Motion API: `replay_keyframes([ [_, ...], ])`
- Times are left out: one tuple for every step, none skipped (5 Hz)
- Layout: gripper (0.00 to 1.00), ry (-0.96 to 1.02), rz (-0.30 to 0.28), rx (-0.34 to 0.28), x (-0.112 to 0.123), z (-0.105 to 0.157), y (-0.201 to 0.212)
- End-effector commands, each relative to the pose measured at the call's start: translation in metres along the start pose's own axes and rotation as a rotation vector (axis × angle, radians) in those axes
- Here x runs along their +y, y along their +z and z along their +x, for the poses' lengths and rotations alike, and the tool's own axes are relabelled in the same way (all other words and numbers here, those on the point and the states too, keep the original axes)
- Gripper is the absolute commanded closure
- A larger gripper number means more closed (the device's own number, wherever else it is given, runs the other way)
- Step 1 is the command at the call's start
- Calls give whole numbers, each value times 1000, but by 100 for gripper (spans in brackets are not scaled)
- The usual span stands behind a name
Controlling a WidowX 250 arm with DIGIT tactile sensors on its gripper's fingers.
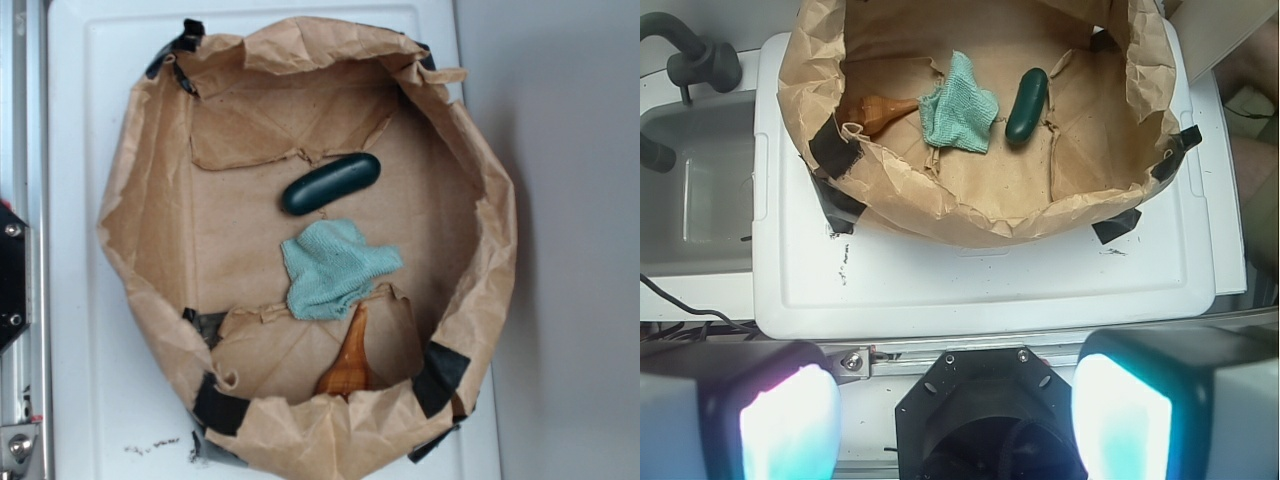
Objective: Grab the plastic pickle.
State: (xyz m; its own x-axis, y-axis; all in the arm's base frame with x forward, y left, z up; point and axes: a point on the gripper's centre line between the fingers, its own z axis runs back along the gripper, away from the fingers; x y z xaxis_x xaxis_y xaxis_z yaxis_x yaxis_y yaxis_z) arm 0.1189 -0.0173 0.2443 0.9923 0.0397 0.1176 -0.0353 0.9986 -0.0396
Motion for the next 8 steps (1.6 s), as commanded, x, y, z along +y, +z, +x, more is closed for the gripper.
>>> replay_keyframes([
  [0, 0, 0, 0, 0, 0, 0],
  [0, 33, -41, -102, -6, -16, -9],
  [0, 85, -48, -140, -3, -19, -19],
  [0, 105, -54, -122, 7, -16, -27],
  [0, 120, -43, -132, 11, -15, -34],
  [0, 161, 13, -101, 2, 9, -47],
  [0, 145, 55, -88, -21, 31, -53],
  [0, 141, 74, -62, -41, 54, -60],
])
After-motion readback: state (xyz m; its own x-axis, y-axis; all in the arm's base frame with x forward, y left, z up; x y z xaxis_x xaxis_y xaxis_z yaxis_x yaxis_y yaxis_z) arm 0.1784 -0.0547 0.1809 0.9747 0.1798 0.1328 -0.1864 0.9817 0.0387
